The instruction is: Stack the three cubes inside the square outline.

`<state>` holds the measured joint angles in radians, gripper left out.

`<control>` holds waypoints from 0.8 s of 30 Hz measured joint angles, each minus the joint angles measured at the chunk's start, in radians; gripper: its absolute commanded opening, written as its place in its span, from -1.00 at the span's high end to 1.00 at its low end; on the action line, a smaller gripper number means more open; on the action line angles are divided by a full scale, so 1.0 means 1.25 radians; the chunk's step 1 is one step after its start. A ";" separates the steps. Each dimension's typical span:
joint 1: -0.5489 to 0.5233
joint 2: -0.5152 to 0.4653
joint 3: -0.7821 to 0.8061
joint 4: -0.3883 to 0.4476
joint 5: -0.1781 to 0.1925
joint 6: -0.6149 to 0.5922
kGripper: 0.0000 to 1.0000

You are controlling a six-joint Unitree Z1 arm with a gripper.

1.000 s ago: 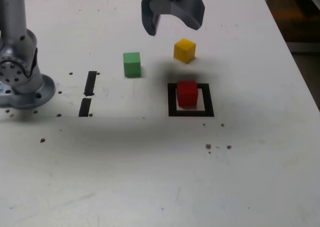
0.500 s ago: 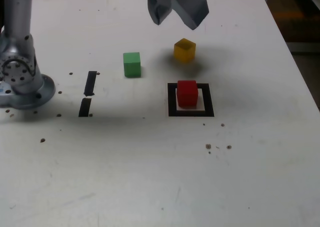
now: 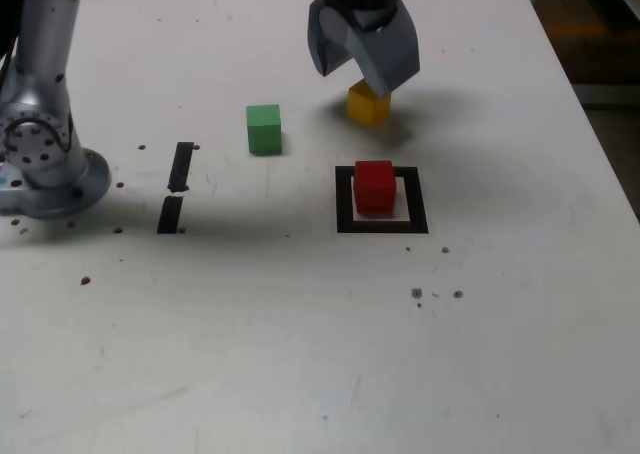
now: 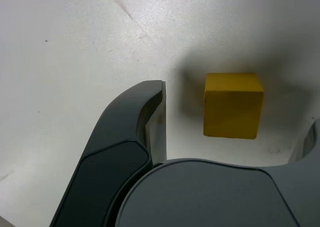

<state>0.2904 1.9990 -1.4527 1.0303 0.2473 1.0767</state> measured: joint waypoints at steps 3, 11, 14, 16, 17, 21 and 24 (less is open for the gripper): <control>0.005 0.018 0.000 -0.012 -0.015 0.009 -0.91; 0.006 0.053 -0.002 -0.036 -0.048 0.015 -0.84; 0.008 0.059 -0.002 -0.044 -0.052 0.015 -0.73; 0.011 0.061 -0.003 -0.045 -0.052 0.005 -0.59; 0.014 0.061 -0.002 -0.046 -0.052 -0.003 -0.50; 0.027 0.061 0.000 -0.048 -0.057 -0.035 0.05; 0.030 0.061 0.000 -0.054 -0.071 -0.054 0.42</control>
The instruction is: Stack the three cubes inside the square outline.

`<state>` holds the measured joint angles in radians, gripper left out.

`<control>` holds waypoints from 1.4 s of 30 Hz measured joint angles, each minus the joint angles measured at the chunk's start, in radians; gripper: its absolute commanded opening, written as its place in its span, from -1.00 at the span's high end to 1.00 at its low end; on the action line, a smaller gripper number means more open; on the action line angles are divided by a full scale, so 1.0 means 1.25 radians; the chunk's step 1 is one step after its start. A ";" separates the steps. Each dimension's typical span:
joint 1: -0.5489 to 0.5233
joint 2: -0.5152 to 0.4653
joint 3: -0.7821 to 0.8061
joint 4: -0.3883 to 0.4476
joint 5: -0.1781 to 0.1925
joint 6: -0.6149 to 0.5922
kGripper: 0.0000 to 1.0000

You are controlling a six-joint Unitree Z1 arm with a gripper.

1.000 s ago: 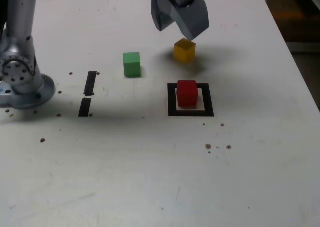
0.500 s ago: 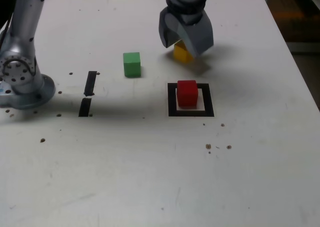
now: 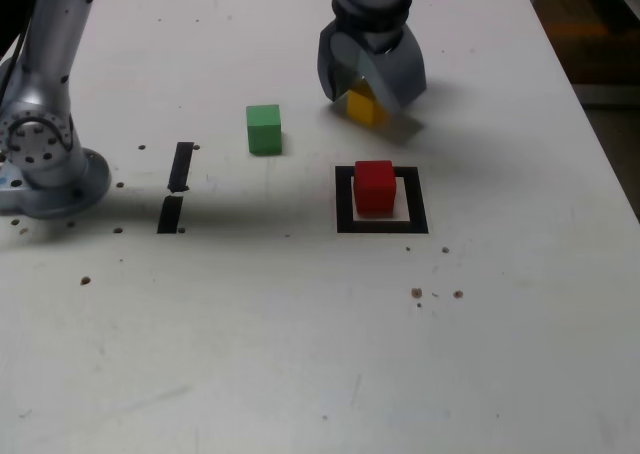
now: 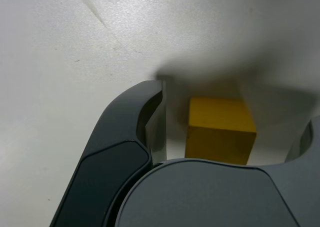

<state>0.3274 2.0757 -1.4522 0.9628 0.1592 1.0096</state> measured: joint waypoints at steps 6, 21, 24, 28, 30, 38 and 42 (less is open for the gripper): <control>0.000 -0.001 0.005 -0.009 -0.022 0.000 0.71; 0.000 -0.010 0.023 0.000 -0.024 0.000 0.88; 0.000 -0.014 0.027 -0.003 -0.021 -0.004 0.88; 0.000 -0.029 0.027 -0.003 -0.014 -0.021 0.89; 0.000 -0.035 0.027 -0.003 -0.009 -0.031 0.90; 0.001 -0.058 0.029 0.010 0.003 -0.080 0.90; 0.000 -0.095 0.018 0.049 -0.001 -0.133 0.90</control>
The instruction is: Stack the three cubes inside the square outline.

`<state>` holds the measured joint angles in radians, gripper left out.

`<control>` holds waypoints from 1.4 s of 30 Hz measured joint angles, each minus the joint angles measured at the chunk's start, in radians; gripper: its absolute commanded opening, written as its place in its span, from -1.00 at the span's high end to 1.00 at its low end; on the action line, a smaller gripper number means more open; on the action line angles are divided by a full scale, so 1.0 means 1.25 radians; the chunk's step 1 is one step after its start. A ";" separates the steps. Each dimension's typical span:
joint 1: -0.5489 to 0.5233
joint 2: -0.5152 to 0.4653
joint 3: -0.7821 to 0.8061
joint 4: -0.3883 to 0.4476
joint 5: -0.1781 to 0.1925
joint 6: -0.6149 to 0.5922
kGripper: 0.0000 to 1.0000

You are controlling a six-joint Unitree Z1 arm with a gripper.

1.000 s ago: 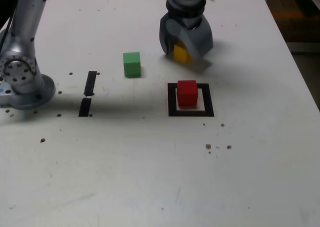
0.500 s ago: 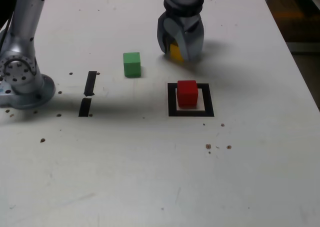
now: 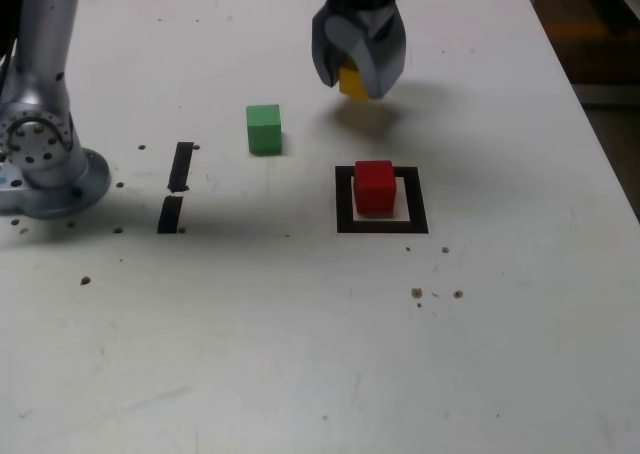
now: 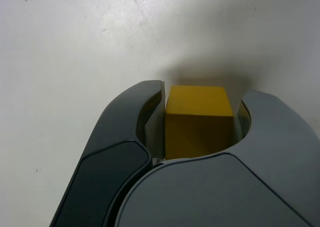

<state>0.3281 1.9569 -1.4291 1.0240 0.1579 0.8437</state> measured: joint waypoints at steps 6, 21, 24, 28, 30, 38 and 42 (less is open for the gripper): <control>-0.043 -0.075 -0.012 0.069 -0.021 -0.119 0.90; -0.269 -0.149 -0.009 0.134 -0.052 -0.509 0.89; -0.295 -0.148 0.000 0.126 -0.054 -0.548 0.89; -0.315 -0.140 0.011 0.116 -0.063 -0.576 0.89; -0.319 -0.133 0.013 0.111 -0.066 -0.581 0.89; -0.326 -0.086 0.012 0.089 -0.091 -0.596 0.89; -0.326 -0.067 0.001 0.086 -0.099 -0.596 0.88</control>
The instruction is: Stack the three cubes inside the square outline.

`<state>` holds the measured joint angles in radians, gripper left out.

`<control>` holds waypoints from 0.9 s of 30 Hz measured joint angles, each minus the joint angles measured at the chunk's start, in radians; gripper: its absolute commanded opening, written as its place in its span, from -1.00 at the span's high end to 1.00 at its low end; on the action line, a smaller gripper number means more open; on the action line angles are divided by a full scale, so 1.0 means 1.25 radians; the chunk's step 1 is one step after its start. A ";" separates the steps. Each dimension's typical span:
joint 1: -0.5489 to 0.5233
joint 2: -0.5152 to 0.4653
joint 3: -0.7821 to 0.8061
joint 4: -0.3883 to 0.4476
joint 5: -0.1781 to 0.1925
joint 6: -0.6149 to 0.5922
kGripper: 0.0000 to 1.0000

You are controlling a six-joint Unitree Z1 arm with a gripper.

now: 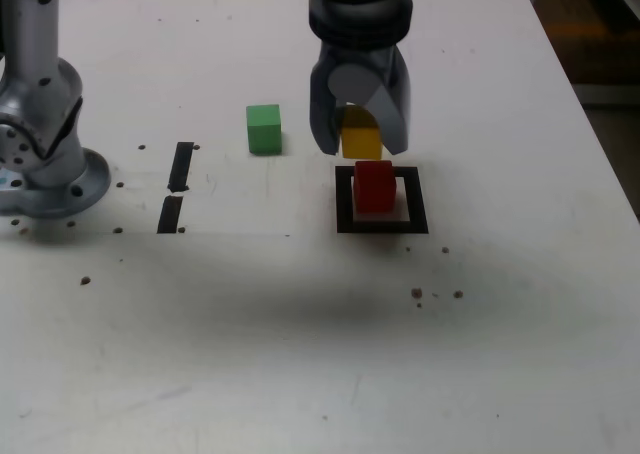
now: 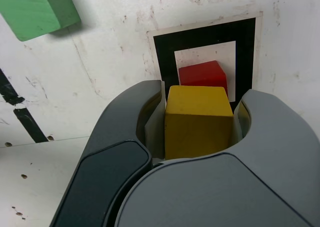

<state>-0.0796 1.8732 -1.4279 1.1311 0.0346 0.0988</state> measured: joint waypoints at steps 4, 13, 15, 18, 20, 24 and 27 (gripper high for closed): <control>0.000 0.004 -0.002 -0.005 -0.009 0.000 0.88; -0.005 0.013 -0.006 -0.030 -0.026 0.000 0.83; -0.005 0.014 -0.002 -0.035 -0.030 0.000 0.82; -0.005 0.014 0.008 -0.042 -0.037 0.000 0.81; -0.005 0.014 0.010 -0.045 -0.038 0.000 0.77; -0.005 0.015 0.013 -0.048 -0.040 0.000 0.67; -0.005 0.015 0.015 -0.048 -0.041 0.000 0.61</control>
<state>-0.0862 1.8914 -1.4089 1.0707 -0.0162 0.0989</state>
